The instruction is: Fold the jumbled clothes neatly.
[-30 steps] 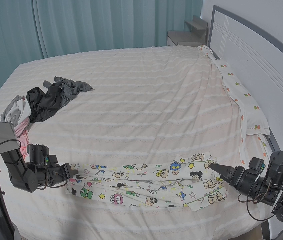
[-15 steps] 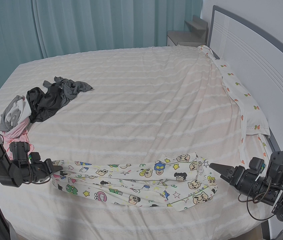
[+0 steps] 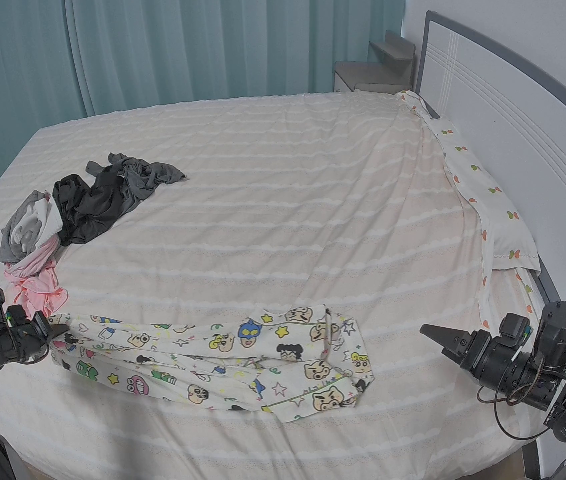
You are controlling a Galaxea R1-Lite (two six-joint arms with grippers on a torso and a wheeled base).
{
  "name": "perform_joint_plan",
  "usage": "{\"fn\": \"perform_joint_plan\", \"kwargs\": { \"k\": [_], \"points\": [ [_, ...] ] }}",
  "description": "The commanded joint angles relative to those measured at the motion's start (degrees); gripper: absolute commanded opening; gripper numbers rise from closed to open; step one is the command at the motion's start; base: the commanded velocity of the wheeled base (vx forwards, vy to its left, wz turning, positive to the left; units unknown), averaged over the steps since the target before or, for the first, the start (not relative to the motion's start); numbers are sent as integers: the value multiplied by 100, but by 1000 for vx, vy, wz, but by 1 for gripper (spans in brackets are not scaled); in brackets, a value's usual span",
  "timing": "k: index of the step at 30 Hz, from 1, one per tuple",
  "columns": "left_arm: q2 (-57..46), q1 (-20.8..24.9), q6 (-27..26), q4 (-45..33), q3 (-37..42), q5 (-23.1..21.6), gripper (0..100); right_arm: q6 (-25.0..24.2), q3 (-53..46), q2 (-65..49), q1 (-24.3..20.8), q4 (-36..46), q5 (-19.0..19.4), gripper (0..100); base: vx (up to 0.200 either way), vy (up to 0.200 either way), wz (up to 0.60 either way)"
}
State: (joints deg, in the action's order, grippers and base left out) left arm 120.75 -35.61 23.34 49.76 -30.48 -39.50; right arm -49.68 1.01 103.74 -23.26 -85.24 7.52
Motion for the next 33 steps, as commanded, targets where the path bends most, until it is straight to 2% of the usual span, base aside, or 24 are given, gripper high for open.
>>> {"fn": "perform_joint_plan", "kwargs": {
  "k": [1, 4, 9, 10, 13, 15, 16, 18, 19, 20, 22, 23, 24, 25, 26, 27, 28, 29, 30, 33],
  "points": [
    [19, -500, -5, -2, -143, -120, 0, 2, -92, -21, 50, -19, 12, 100, 0, 0, 0],
    [10, -640, 21, -37, -160, -410, 0, 2, -92, -65, 50, -28, 4, 100, 0, 0, 0],
    [-236, -614, 30, -327, -152, -454, 0, 11, -92, -82, 50, -28, 4, 100, 0, 0, 0],
    [-658, -438, 91, -678, -160, -471, 0, 2, -92, -65, 50, -37, 4, 100, 0, 0, 0],
    [-1176, -60, 232, -1021, -108, -418, 0, 2, -92, -21, 58, -46, 12, 100, 0, 0, 0],
    [-1669, 370, 469, -1373, -108, -401, 0, 2, -92, -21, 58, -46, 12, 100, 0, 0, 0],
    [-1704, 406, 478, -1390, -108, -392, 0, 2, -92, -21, 58, -46, 21, 100, 0, 0, 0],
    [-2055, 1047, 627, -1715, -160, -14, 0, 2, -101, -29, 67, -46, 21, 100, 0, 0, 0],
    [-2055, 1047, 627, -1715, -160, -14, 0, 2, -101, -29, 67, -46, 21, 100, 0, 0, 0],
    [-2143, 1495, 689, -1777, -178, 373, 0, 2, -92, -29, 102, -54, 21, 100, 0, 0, 0],
    [-2213, 2119, 803, -1786, -187, 865, 0, 2, -92, -21, 137, -90, 30, 100, 0, 0, 0],
    [-2222, 2304, 847, -1786, -187, 970, 0, 2, -92, -21, 137, -98, 30, 100, 0, 0, 0],
    [-2222, 2304, 847, -1786, -187, 970, 0, 2, -92, -21, 137, -98, 30, 100, 0, 0, 0],
    [-2284, 2981, 1058, -1786, -213, 1366, 0, 2, -101, -21, 173, -116, 39, 100, 0, 0, 0],
    [-2275, 3411, 1216, -1786, -283, 1656, 0, 2, -92, -29, 173, -116, 39, 100, 0, 0, 0],
    [-2275, 3605, 1295, -1795, -319, 1788, 0, 2, -101, -29, 173, -116, 39, 100, 0, 0, 0],
    [-2249, 3983, 1454, -1795, -406, 2043, 0, 2, -101, -29, 173, -116, 39, 100, 0, 0, 0],
    [-2240, 4071, 1489, -1795, -433, 2113, 0, 2, -92, -29, 173, -125, 39, 100, 0, 0, 0],
    [-2205, 4616, 1682, -1795, -600, 2456, 0, 2, -92, -21, 173, -151, 39, 100, 0, 0, 0],
    [-1959, 5451, 1823, -1786, -907, 3027, 0, 2, -101, -21, 173, -151, 39, 100, 0, 0, 0]
  ]
}}
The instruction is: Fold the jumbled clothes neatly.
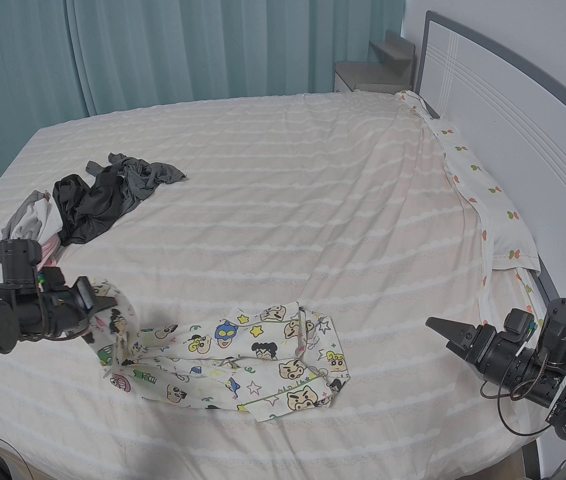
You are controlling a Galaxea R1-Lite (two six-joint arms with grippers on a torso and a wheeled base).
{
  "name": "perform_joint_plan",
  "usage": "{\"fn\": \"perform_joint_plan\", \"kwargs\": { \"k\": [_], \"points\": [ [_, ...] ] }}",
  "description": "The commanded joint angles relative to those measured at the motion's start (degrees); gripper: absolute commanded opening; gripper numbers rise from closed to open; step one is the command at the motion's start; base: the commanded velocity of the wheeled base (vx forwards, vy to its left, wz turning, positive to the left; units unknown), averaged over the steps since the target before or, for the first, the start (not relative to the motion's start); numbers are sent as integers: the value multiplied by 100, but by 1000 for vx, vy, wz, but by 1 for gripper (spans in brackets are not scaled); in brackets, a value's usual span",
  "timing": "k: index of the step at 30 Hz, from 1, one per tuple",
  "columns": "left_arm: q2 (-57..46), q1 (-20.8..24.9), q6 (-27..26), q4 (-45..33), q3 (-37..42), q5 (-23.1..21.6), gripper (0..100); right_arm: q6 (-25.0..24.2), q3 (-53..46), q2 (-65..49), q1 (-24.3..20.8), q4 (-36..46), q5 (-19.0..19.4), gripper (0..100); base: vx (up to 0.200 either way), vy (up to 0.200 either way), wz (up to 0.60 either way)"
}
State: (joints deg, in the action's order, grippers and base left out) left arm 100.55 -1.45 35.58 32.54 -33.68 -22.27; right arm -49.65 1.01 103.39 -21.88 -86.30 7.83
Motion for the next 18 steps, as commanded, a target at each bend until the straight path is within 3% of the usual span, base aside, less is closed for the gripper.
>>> {"fn": "perform_joint_plan", "kwargs": {
  "k": [1, 2, 7, 14, 18],
  "points": [
    [149, 2184, 608, -63, -657, 1436, 0, -1, -101, 15, 35, -45, 8, 100, 0, 0, 0],
    [387, 2571, 634, -46, -868, 1779, 0, -1, -101, 15, 35, -45, 8, 100, 0, 0, 0],
    [958, 3388, 1003, -19, -1466, 2227, 0, 8, -101, 23, 35, -45, 8, 100, 0, 0, 0],
    [1371, 3872, 1697, 411, -1782, 2298, 0, 17, -101, 15, 35, -45, 8, 100, 0, 0, 0],
    [1828, 3986, 1908, 1273, -1738, 2341, 0, 17, -101, 15, 26, -45, 0, 100, 0, 0, 0]
  ]
}}
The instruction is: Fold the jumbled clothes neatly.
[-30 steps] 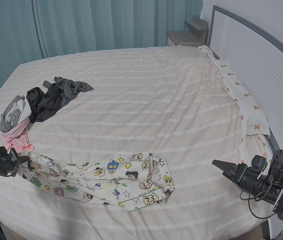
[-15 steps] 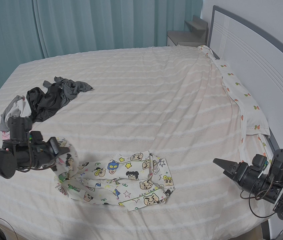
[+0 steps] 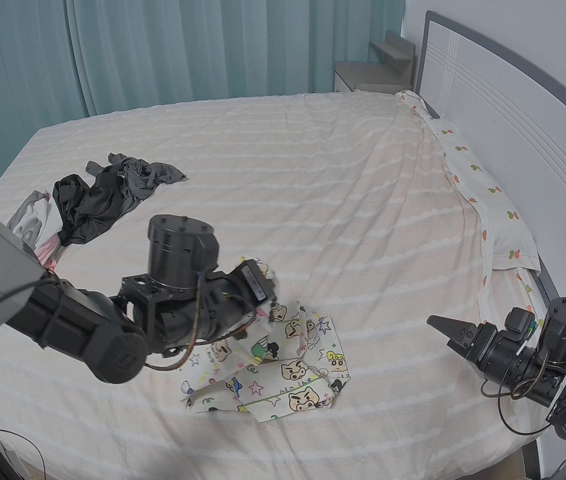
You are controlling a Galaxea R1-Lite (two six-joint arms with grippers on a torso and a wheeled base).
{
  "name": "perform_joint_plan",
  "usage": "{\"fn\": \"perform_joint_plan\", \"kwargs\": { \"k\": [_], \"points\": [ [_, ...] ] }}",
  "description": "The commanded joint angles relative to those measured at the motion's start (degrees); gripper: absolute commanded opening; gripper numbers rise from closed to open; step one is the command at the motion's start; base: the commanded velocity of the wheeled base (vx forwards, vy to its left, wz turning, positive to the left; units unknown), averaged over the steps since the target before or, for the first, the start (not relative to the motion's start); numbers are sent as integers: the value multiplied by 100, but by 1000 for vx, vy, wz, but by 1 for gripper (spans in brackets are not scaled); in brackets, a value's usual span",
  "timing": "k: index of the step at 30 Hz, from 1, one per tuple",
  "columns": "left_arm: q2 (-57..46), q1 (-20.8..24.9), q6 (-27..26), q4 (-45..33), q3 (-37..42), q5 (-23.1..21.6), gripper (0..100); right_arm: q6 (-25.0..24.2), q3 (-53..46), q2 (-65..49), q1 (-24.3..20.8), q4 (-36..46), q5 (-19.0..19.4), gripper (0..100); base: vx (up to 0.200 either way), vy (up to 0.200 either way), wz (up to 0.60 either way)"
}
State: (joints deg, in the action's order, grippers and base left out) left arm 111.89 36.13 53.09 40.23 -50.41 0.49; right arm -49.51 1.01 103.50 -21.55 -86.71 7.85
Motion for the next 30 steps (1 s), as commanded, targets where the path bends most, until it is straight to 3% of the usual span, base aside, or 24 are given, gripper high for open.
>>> {"fn": "perform_joint_plan", "kwargs": {
  "k": [1, 10, 11, 22, 26, 30],
  "points": [
    [756, 228, 175, 662, -30, 65, 0, 2, -101, 4, -7, -4, -12, 100, 0, 0, 0],
    [949, 254, 167, 802, -92, 241, 0, 2, -101, 12, -16, -4, -12, 100, 0, 0, 0],
    [958, 254, 167, 829, -101, 268, 100, 2, -101, 12, -16, -4, -12, 100, 0, 0, 0],
    [993, 210, 149, 1066, -101, 347, 100, 2, -101, 21, -16, 14, -20, 100, 0, 0, 0],
    [562, -71, 131, 1048, 40, 487, 100, 2, -101, 21, -77, 32, -20, 100, 0, 0, 0],
    [-352, -590, 131, 1013, 822, 294, 100, 38, -57, 39, -253, -4, 41, 100, 0, 0, 0]
  ]
}}
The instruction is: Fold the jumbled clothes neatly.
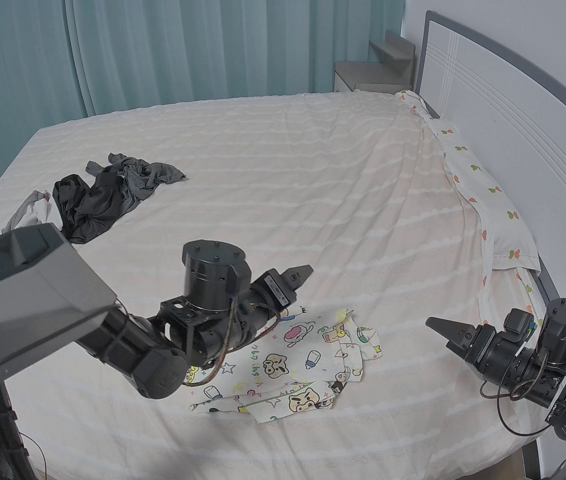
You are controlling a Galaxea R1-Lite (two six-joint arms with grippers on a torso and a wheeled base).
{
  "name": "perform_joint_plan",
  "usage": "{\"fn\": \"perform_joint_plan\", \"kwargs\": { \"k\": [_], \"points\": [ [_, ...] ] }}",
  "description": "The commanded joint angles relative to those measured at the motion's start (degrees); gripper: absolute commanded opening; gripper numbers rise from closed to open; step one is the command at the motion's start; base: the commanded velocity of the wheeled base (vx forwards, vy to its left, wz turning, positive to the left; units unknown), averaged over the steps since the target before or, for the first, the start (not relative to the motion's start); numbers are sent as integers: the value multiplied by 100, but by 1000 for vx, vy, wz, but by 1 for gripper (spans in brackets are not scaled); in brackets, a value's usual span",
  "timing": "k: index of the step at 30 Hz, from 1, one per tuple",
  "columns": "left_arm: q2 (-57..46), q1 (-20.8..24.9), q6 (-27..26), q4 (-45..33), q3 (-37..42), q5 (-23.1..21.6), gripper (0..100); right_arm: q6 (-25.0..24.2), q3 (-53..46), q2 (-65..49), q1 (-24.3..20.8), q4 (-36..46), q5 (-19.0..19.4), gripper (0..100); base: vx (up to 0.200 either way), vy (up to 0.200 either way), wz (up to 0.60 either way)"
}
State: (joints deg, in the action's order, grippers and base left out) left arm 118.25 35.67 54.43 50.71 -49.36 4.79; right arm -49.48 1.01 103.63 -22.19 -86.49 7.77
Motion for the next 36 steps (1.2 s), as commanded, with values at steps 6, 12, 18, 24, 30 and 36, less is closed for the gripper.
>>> {"fn": "perform_joint_plan", "kwargs": {
  "k": [6, 12, 18, 24, 30, 36],
  "points": [
    [-2174, -1915, 50, 0, 2501, -1420, 100, 756, 567, 878, -647, 36, 102, 100, 0, 0, 0],
    [-2456, -3382, 120, 53, 3908, -3019, 100, 1002, 1832, 1854, -717, 405, 120, 100, 0, 0, 0],
    [-2113, -4507, 120, 149, 4347, -4302, 100, 1520, 3740, 2126, -752, 2778, 146, 100, 0, 0, 0],
    [-1647, -4622, 103, 352, 4391, -4504, 100, 1626, 5348, 2759, -805, 4299, 138, 100, 0, 0, 0],
    [-1568, -4630, 103, 492, 4470, -4513, 100, 2347, 5700, 3313, -770, 4325, 85, 100, 0, 0, 0],
    [-1577, -4622, 68, 501, 4505, -4504, 100, 2522, 5814, 3453, -708, 4334, 6, 100, 0, 0, 0]
  ]
}}
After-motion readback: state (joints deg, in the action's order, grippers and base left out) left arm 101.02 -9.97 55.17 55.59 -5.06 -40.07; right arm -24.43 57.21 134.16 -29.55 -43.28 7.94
